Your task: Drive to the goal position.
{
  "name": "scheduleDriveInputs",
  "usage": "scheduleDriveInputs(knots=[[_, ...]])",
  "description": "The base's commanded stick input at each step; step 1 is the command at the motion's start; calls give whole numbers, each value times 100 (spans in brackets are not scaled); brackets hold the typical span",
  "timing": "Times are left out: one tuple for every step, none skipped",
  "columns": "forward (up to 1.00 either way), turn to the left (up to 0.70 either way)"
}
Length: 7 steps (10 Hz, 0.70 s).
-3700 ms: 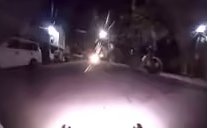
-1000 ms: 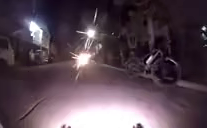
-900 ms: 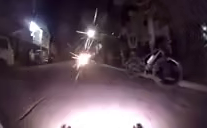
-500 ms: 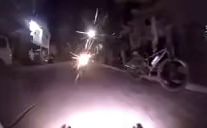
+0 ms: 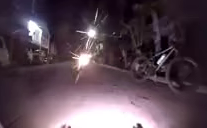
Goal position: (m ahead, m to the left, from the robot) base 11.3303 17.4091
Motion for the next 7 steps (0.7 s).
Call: scheduleDriveInputs(knots=[[60,0],[60,0],[60,0],[60,0],[60,0],[60,0],[60,0]])
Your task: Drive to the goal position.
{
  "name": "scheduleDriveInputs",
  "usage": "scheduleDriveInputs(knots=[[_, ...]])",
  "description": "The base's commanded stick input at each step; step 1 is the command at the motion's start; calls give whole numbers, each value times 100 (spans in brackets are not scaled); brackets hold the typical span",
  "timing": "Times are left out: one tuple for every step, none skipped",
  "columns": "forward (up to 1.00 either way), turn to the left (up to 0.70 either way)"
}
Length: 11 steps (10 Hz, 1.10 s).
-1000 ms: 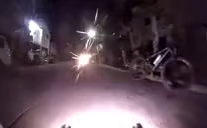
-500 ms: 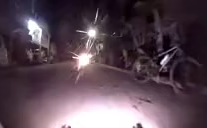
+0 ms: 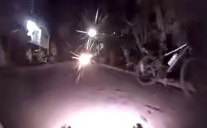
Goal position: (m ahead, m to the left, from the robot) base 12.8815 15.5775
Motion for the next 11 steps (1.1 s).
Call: scheduleDriveInputs(knots=[[60,0],[60,0],[60,0],[60,0],[60,0],[60,0],[60,0],[60,0],[60,0],[60,0],[60,0]])
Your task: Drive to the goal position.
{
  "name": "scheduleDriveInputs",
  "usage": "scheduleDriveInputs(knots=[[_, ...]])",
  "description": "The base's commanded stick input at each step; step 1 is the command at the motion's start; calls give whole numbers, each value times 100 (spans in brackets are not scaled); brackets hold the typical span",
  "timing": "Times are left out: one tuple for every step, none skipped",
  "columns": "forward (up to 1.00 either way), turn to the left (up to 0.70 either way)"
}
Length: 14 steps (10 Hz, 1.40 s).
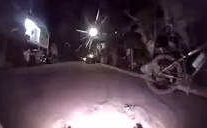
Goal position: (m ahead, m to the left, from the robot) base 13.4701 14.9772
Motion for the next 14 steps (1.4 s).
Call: scheduleDriveInputs(knots=[[60,0],[60,0],[60,0],[60,0],[60,0],[60,0],[60,0],[60,0],[60,0],[60,11],[60,15],[60,15],[60,15],[60,15]])
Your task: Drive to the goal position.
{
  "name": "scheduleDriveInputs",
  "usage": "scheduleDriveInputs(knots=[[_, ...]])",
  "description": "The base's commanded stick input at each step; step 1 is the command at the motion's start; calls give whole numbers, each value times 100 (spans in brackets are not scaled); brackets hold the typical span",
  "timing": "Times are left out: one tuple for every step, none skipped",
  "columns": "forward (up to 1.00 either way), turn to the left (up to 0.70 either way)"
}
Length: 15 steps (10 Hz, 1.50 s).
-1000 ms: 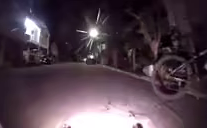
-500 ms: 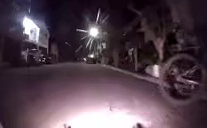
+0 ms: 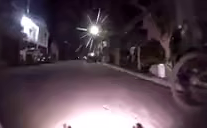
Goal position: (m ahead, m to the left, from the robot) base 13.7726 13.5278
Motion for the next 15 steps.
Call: scheduleDriveInputs(knots=[[60,15],[60,15],[60,6],[60,0],[60,0],[60,0],[60,0],[60,0],[60,0],[60,0],[60,0],[60,0],[60,0],[60,0],[60,0]])
